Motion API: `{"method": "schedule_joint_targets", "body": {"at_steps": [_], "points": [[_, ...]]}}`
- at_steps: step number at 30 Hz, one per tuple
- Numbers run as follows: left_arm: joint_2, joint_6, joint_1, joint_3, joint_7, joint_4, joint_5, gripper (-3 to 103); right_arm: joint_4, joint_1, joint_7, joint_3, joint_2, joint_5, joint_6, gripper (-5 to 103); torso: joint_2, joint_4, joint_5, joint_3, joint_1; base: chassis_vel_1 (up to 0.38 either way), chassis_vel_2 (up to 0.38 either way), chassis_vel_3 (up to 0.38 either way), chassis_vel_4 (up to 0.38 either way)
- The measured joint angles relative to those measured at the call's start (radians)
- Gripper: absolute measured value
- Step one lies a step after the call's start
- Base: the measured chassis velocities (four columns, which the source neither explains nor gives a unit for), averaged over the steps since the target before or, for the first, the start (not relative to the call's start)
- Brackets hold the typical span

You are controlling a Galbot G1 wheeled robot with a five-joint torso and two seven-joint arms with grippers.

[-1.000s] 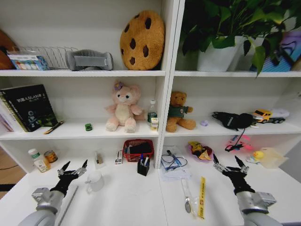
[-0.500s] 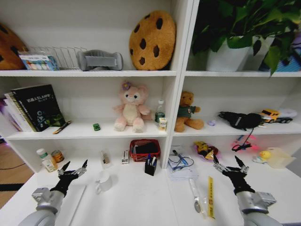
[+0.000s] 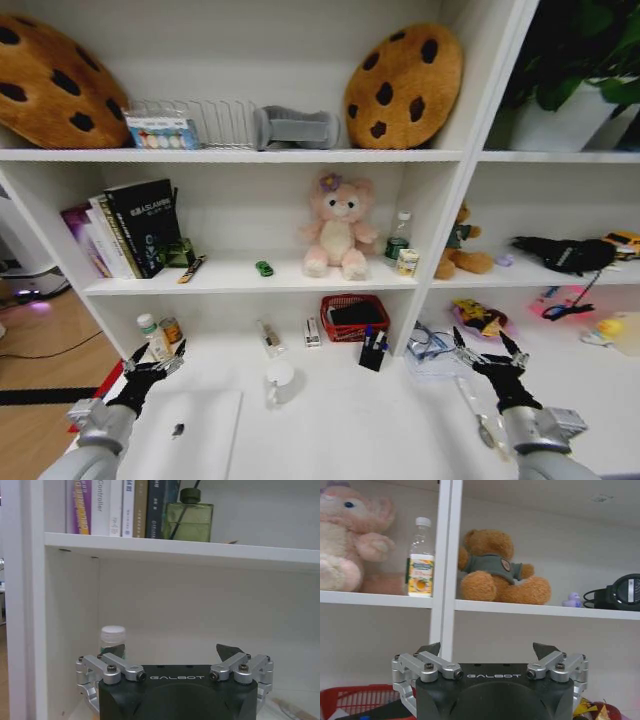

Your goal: Organize the objects on the table.

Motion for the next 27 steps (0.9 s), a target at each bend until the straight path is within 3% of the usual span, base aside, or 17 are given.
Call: {"method": "schedule_joint_targets", "body": {"at_steps": [9,27], "points": [[0.000,0.000,0.000,0.000,0.000,0.000,0.000,100,0.000,0.000,0.000,0.000,0.000,0.000,0.000,100,0.000,0.0001,0.0000,0.000,0.000,0.141,0.137,-0.150,-0.138],[0.000,0.000,0.000,0.000,0.000,0.000,0.000,100,0.000,0.000,0.000,0.000,0.000,0.000,0.000,100,0.000,0.0000,0.0001,0.000,0.000,0.002,-0.003,-0.002,0.002]]}}
